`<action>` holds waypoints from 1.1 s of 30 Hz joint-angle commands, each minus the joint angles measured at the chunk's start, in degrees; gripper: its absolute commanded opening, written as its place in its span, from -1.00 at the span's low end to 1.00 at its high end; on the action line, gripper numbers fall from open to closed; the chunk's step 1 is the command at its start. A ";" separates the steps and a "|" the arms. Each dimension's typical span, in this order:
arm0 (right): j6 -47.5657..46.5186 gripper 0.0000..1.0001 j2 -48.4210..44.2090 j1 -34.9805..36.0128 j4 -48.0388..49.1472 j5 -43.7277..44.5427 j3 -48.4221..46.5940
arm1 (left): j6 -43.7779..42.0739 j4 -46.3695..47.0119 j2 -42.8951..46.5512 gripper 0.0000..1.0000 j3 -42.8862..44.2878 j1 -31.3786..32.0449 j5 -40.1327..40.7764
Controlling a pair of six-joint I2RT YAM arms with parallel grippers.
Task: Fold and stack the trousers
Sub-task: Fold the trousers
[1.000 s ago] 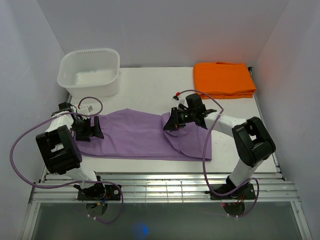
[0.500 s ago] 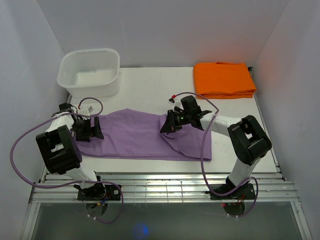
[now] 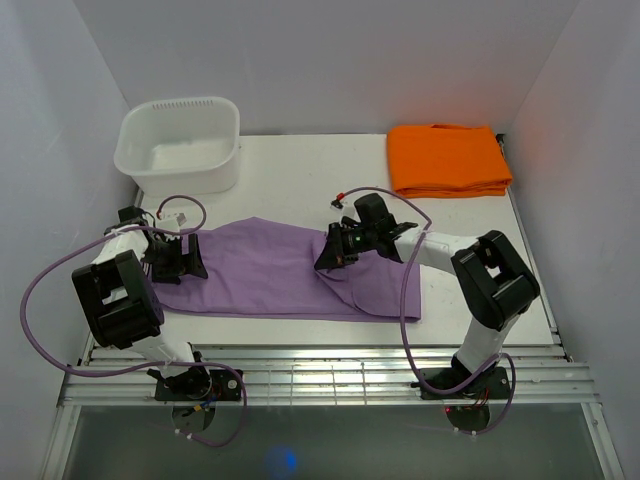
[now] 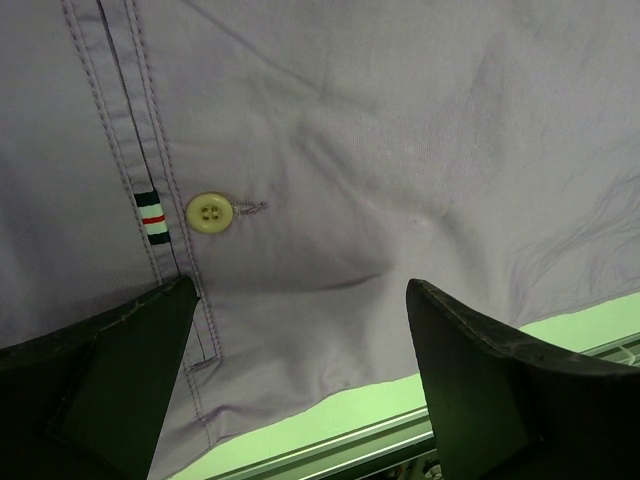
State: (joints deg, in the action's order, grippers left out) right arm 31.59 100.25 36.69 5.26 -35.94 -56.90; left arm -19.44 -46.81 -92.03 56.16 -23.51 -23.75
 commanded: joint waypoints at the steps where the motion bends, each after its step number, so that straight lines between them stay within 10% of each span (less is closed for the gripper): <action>1: 1.01 -0.84 0.82 0.49 2.83 -0.53 -2.77 | -0.51 0.75 0.36 0.96 -0.88 0.04 0.72; 24: 2.86 -0.84 5.92 3.39 3.53 -1.32 -6.11 | -1.21 0.40 2.38 0.96 -1.32 0.04 1.42; 29: 2.77 0.65 6.89 3.39 3.80 -2.37 -6.81 | -2.00 -0.65 3.17 0.96 -0.53 -0.05 -0.33; 33: -0.30 0.95 4.53 3.30 2.83 -4.39 -9.62 | -4.11 -3.02 6.50 0.96 2.37 0.04 -7.00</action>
State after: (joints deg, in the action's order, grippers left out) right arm 33.69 106.89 39.83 6.70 -37.91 -62.43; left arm -21.39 -47.57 -90.48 55.72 -23.51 -25.08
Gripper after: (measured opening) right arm 0.959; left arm 0.976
